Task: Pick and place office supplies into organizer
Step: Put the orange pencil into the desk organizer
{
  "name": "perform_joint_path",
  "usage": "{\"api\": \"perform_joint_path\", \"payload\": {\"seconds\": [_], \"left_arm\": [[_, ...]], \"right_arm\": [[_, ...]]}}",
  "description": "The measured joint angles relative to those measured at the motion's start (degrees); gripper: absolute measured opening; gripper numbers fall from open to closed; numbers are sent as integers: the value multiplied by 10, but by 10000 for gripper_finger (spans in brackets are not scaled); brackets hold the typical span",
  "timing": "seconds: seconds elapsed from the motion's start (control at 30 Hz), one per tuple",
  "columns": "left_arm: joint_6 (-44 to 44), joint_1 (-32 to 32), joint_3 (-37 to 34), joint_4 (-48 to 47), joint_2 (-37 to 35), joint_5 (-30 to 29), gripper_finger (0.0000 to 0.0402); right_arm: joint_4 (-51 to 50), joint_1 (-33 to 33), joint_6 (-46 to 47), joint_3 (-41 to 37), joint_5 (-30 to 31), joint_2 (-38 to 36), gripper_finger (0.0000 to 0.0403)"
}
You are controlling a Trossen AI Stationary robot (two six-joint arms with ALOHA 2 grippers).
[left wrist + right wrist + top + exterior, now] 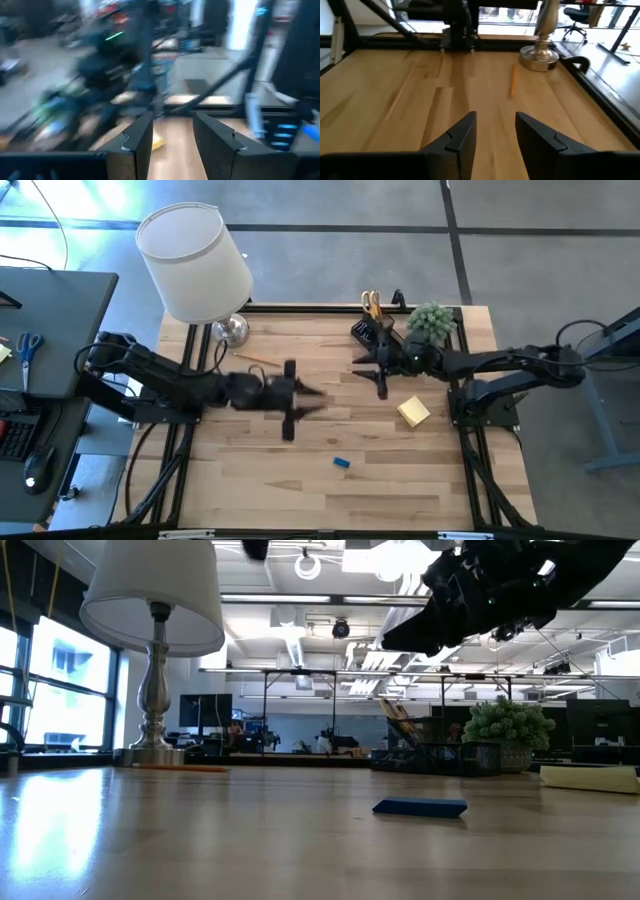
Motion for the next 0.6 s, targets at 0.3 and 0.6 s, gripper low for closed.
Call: {"api": "perform_joint_path", "payload": {"seconds": [0.3,0.6], "left_arm": [[-102,84,10,-298,-27,-111,129],[-157,156,92,-678,-25,-74,129]], "right_arm": [[8,18,-28,0,4,8,129],[1,18,-30,0,-20,8,129]]}}
